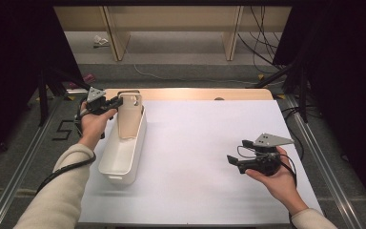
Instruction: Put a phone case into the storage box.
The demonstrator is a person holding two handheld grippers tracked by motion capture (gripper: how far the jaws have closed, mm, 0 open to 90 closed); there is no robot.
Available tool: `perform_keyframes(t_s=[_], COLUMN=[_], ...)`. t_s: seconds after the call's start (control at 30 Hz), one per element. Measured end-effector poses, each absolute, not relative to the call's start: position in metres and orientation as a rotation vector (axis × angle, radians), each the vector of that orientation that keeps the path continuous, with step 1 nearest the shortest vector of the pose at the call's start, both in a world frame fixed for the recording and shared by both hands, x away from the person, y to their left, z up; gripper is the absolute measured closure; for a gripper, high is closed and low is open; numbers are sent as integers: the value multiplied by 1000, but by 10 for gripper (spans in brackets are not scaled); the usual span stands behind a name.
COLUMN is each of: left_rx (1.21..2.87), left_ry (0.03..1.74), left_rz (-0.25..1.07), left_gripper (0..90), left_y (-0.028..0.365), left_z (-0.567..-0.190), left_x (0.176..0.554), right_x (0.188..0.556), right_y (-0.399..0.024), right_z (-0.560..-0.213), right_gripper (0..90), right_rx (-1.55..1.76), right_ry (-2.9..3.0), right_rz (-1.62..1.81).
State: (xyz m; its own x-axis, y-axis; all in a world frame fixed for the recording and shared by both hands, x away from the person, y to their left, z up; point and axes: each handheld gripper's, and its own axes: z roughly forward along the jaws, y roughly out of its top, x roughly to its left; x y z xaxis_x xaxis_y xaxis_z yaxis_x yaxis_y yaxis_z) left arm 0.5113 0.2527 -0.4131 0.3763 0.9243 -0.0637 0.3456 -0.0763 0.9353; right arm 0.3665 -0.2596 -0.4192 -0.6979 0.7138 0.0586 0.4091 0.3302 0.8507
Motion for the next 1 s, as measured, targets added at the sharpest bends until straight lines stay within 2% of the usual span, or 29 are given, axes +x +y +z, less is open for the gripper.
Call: perform_keyframes(t_s=[0.47,0.67,0.73,1.0], left_rx=[1651,1636,1625,1637], left_ry=[1169,1157,1163,1186], left_rz=[736,737,729,705], left_gripper=[759,707,662,392], left_y=[256,257,258,259], left_z=[-418,-415,-413,-403], left_x=[509,504,502,490], right_x=[367,366,367,366], right_y=[-260,-260,-260,-259], right_z=[-419,-419,-419,-419], right_gripper=[161,161,161,161], right_rx=[1002,1002,1002,1002], right_ry=[2275,2274,2273,2276], right_rz=[1309,1307,1307,1305])
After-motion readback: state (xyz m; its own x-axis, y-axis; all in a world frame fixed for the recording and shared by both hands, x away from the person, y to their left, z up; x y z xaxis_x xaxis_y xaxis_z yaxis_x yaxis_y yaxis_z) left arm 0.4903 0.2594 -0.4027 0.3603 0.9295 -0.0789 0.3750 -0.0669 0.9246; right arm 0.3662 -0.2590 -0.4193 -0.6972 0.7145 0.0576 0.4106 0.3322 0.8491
